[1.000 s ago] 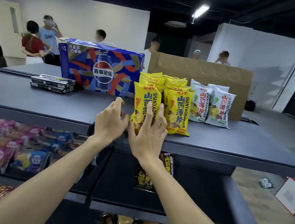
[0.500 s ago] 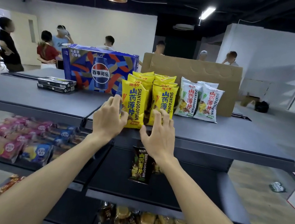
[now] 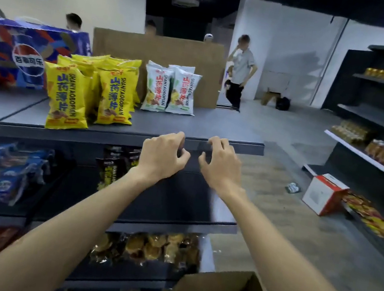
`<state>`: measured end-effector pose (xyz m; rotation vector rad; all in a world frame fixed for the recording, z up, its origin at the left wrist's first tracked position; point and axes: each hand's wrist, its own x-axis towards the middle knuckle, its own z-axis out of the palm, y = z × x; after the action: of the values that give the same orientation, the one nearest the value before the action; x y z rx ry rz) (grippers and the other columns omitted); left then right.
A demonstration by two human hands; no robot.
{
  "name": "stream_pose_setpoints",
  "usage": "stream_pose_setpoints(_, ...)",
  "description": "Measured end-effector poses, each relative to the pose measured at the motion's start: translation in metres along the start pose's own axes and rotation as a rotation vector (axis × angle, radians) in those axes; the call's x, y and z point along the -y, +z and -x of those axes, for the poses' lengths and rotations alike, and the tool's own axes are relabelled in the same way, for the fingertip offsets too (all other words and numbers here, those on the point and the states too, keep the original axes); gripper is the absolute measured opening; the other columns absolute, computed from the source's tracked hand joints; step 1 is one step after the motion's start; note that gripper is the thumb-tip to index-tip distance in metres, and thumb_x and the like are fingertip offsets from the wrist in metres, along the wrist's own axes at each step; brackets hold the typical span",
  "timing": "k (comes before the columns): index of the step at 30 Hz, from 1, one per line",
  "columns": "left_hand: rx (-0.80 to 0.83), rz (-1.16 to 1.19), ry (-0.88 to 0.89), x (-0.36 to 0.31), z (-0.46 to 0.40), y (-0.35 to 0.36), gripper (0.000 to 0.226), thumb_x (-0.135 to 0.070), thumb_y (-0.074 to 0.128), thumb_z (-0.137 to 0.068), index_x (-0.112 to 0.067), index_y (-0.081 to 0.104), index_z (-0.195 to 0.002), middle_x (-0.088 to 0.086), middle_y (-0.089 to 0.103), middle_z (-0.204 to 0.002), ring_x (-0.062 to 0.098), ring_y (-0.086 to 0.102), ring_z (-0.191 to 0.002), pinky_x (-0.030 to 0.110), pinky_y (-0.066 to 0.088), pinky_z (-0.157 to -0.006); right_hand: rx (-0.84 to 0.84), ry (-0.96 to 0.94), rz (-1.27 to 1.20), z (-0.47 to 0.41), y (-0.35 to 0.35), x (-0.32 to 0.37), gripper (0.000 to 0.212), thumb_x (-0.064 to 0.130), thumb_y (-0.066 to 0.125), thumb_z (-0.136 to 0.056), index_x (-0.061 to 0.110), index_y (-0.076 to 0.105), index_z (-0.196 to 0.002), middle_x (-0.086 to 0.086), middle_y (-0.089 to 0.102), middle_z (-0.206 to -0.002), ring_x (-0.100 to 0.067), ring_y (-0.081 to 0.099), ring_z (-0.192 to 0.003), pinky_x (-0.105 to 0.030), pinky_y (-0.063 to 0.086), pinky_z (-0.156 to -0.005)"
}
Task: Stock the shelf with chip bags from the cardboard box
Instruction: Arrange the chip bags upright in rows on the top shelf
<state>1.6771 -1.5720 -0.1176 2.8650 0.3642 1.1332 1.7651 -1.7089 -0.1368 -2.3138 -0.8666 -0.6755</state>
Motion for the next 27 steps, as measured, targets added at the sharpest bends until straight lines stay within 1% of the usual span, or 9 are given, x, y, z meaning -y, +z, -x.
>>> stream_pose_setpoints(6, 0.095, 0.074, 0.046, -0.082, -0.006, 0.038, 0.017, -0.033, 0.055, -0.08, -0.02, 0.048, -0.074, -0.005, 0.056, -0.067, 0.026, 0.056, -0.064, 0.03, 0.034, -0.06, -0.02, 0.101, 0.08, 0.024, -0.036, -0.078, 0.022, 0.027, 0.055, -0.088, 0.015, 0.055, -0.106, -0.004, 0.058, -0.105, -0.028, 0.057, -0.096, -0.034, 0.04, -0.067)
stream_pose_setpoints(10, 0.156, 0.117, 0.073, -0.111, 0.003, 0.062, 0.016, -0.033, 0.054, -0.081, -0.019, 0.049, -0.075, -0.005, 0.059, -0.069, 0.025, 0.056, -0.064, 0.033, 0.042, -0.063, -0.015, 0.135, 0.103, 0.038, -0.045, -0.111, 0.022, 0.03, 0.054, -0.089, 0.015, 0.056, -0.106, -0.003, 0.06, -0.105, -0.026, 0.058, -0.095, -0.036, 0.046, -0.069)
stream_pose_setpoints(14, 0.231, 0.138, 0.147, -0.124, 0.035, 0.103, 0.018, -0.033, 0.052, -0.081, -0.019, 0.046, -0.073, -0.005, 0.056, -0.068, 0.023, 0.052, -0.06, 0.031, 0.037, -0.056, 0.026, 0.201, 0.086, 0.074, -0.028, -0.145, 0.021, 0.03, 0.055, -0.089, 0.016, 0.056, -0.105, -0.003, 0.06, -0.103, -0.026, 0.058, -0.093, -0.037, 0.049, -0.072)
stream_pose_setpoints(16, 0.315, 0.152, 0.17, -0.126, 0.058, 0.129, 0.019, -0.034, 0.052, -0.082, -0.02, 0.044, -0.072, -0.006, 0.054, -0.066, 0.023, 0.051, -0.058, 0.03, 0.034, -0.054, 0.091, 0.262, 0.079, 0.103, -0.01, -0.163, 0.022, 0.029, 0.055, -0.089, 0.016, 0.056, -0.107, -0.004, 0.061, -0.106, -0.026, 0.059, -0.094, -0.038, 0.049, -0.074)
stream_pose_setpoints(19, 0.458, 0.151, 0.185, -0.123, 0.096, 0.169, 0.018, -0.035, 0.052, -0.084, -0.018, 0.05, -0.077, -0.001, 0.056, -0.067, 0.029, 0.055, -0.06, 0.032, 0.04, -0.053, 0.249, 0.381, 0.089, 0.151, 0.023, -0.188, 0.024, 0.027, 0.055, -0.088, 0.015, 0.055, -0.108, -0.006, 0.062, -0.106, -0.028, 0.059, -0.097, -0.037, 0.047, -0.077)
stream_pose_setpoints(21, 0.567, 0.152, 0.177, -0.12, 0.121, 0.194, 0.018, -0.034, 0.053, -0.085, -0.017, 0.05, -0.078, 0.003, 0.055, -0.066, 0.032, 0.053, -0.061, 0.032, 0.038, -0.051, 0.352, 0.458, 0.11, 0.184, 0.043, -0.201, 0.024, 0.027, 0.055, -0.087, 0.014, 0.055, -0.108, -0.007, 0.063, -0.104, -0.03, 0.06, -0.096, -0.038, 0.048, -0.077)
stream_pose_setpoints(23, 0.693, 0.188, 0.147, -0.112, 0.147, 0.221, 0.02, -0.033, 0.052, -0.083, -0.018, 0.043, -0.074, 0.004, 0.048, -0.065, 0.031, 0.047, -0.059, 0.031, 0.033, -0.049, 0.447, 0.527, 0.127, 0.212, 0.057, -0.211, 0.026, 0.027, 0.055, -0.087, 0.014, 0.054, -0.11, -0.009, 0.064, -0.104, -0.032, 0.061, -0.097, -0.037, 0.047, -0.077)
stream_pose_setpoints(25, 0.762, 0.229, 0.145, -0.104, 0.169, 0.245, 0.02, -0.036, 0.047, -0.077, -0.02, 0.037, -0.07, 0.004, 0.047, -0.063, 0.028, 0.045, -0.056, 0.03, 0.036, -0.048, 0.521, 0.587, 0.145, 0.235, 0.068, -0.22, 0.026, 0.028, 0.055, -0.087, 0.014, 0.054, -0.109, -0.011, 0.064, -0.105, -0.033, 0.061, -0.098, -0.037, 0.047, -0.077)
stream_pose_setpoints(27, 0.813, 0.276, 0.13, -0.097, 0.187, 0.264, 0.018, -0.031, 0.05, -0.076, -0.019, 0.04, -0.067, 0.005, 0.047, -0.058, 0.026, 0.045, -0.053, 0.027, 0.032, -0.047, 0.572, 0.654, 0.162, 0.25, 0.077, -0.228, 0.027, 0.029, 0.055, -0.088, 0.013, 0.052, -0.109, -0.013, 0.064, -0.107, -0.035, 0.061, -0.099, -0.039, 0.047, -0.078)
